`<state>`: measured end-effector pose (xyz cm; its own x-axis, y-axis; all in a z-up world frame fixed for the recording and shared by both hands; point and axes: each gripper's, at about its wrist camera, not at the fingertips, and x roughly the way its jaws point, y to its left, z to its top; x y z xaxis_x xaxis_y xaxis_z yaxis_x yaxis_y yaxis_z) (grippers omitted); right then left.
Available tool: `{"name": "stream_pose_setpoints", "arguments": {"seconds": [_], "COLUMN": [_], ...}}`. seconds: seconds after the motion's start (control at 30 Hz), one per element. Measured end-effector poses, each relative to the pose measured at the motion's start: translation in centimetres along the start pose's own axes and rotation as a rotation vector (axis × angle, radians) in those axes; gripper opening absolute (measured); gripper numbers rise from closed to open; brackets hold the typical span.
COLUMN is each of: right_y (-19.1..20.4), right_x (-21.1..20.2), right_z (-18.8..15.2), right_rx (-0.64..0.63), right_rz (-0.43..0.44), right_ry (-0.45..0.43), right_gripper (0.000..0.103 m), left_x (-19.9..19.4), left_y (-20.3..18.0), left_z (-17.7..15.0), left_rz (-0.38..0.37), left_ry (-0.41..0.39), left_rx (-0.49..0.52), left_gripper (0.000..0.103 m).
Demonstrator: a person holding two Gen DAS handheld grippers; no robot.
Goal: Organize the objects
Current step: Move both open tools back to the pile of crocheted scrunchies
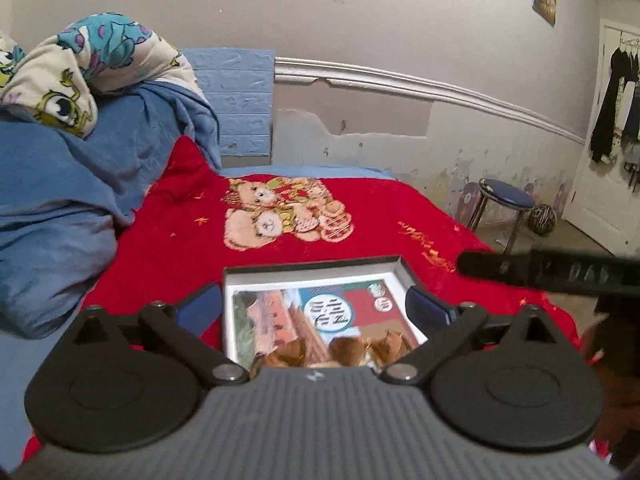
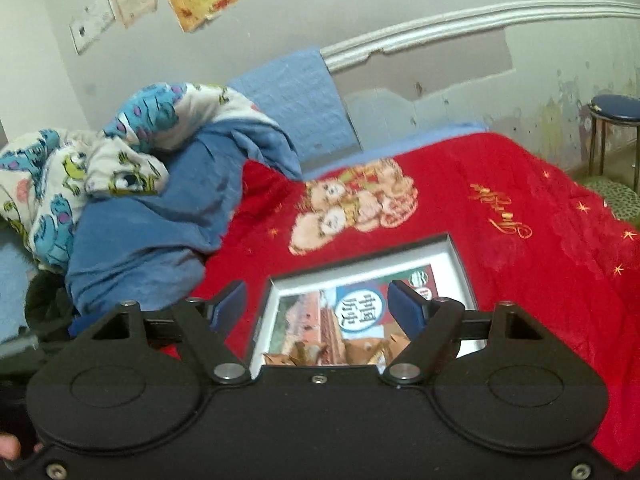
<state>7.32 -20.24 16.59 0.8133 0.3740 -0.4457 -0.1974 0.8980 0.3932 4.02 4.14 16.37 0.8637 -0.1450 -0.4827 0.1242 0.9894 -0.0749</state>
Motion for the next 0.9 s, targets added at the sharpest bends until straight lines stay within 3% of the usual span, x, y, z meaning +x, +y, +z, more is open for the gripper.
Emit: {"name": "stream_pose_setpoints", "arguments": {"seconds": [0.17,0.37,0.57,0.7,0.9], "right_y": [-0.8,-3.6,-6.1,-6.6,-5.1], "right_x": [-1.5,-2.3,0.8,3.3,6.0], "right_z": [-3.2,-9.8,-11.0,-12.9,-15.1], "right_rx": [0.009,-0.028,0.038,0.038,-0.043], "right_rz": [-0.015,-0.188,-0.163,-0.197,-0.179], "right_ry": [-0.006,-0.009,0.061,0.116,0.223], "right_gripper": [0.080,0.081,0.080,0.079,0.073], "left_x": [-0.9,1.4,5.1,6.9,9.0], "left_y": [0.7,2.8,3.1,1.4,-1.3], "left_z": [-2.7,-7.9,-11.8,-13.3,-15.6], "left_rz": [0.056,0.072,0.050,0.056,0.092], "left_ry": [-0.026,0.060,0.157,0.204,0.288], "left_rx": [0.015,-0.037,-0.069,0.004,0.176], "left_gripper": [0.103,0.103,0.103,0.103,0.103]}}
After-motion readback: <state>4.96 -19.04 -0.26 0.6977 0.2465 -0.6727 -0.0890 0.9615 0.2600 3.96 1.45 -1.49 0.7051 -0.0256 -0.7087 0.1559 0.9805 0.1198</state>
